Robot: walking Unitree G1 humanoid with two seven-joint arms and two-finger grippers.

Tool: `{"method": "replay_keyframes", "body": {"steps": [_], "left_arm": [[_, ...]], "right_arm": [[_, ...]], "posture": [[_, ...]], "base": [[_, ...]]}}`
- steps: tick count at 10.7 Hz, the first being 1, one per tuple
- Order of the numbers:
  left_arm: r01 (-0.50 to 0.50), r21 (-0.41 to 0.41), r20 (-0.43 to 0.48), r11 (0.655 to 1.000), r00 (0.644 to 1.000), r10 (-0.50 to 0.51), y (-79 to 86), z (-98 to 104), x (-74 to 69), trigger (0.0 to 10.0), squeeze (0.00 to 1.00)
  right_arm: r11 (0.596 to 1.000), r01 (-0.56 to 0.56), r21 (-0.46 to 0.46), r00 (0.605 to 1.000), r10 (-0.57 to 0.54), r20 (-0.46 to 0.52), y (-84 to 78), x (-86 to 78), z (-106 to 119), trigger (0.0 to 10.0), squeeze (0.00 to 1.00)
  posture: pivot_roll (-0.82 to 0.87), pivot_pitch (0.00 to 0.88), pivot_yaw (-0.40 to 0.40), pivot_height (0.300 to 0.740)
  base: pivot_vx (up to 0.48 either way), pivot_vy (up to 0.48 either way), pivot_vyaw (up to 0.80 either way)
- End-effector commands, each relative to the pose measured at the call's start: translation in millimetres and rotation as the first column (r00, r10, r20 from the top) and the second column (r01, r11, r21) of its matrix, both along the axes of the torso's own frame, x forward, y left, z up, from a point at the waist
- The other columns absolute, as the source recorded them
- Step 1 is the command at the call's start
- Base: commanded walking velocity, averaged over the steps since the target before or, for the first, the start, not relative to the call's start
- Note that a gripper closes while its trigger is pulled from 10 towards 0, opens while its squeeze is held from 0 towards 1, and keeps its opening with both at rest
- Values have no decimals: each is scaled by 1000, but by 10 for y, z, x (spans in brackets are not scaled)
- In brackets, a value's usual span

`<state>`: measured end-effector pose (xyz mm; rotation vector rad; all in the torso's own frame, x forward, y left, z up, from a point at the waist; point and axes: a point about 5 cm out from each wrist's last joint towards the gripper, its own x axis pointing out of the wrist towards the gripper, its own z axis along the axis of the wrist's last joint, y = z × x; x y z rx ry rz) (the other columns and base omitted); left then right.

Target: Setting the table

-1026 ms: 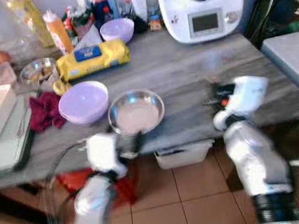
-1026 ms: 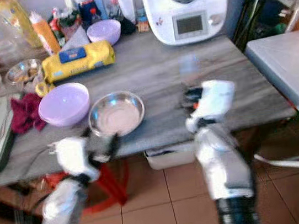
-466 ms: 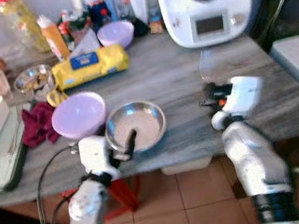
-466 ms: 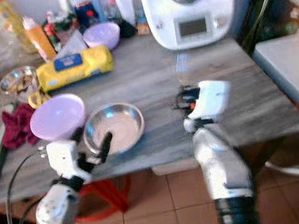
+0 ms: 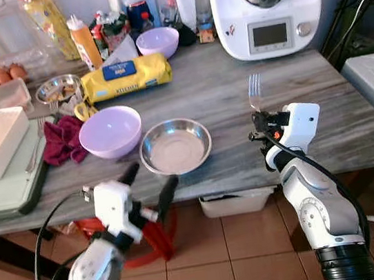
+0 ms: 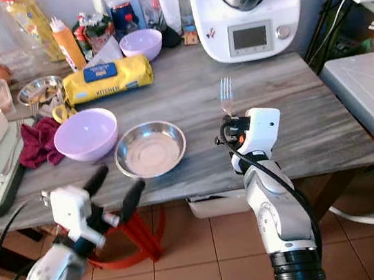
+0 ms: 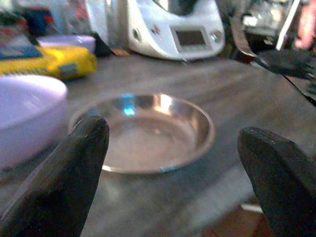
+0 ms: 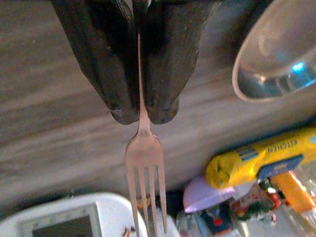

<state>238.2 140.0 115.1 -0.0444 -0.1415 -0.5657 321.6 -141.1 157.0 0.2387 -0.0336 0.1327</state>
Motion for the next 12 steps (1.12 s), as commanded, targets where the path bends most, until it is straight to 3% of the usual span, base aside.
{"method": "replay_keyframes", "body": {"steps": [1, 4, 9, 12], "left_arm": [[37, 3, -4, 999, 999, -37, -14, 17, -34, 10000, 0], [55, 12, -33, 998, 998, -55, 10, -61, -64, 10000, 0], [55, 3, -45, 999, 997, -54, -23, -80, -52, 10000, 0], [54, 1, -45, 999, 998, -54, -41, -75, -53, 10000, 0]], "right_arm": [[1000, -17, 8, 1000, 17, -21, 15, 7, -27, 10000, 0], [996, -75, 43, 995, 77, -61, 94, 70, -88, 10000, 0], [981, -167, 103, 974, 180, -137, 388, 159, -183, 10000, 0], [983, -161, 87, 967, 175, -185, 398, 145, -276, 10000, 0]], "posture": [[-50, 157, 58, 740], [-52, 163, 61, 740], [-44, 163, 54, 740], [-44, 164, 53, 740]], "base": [[0, 0, 0], [0, 0, 0], [0, 0, 0], [0, 0, 0]]}}
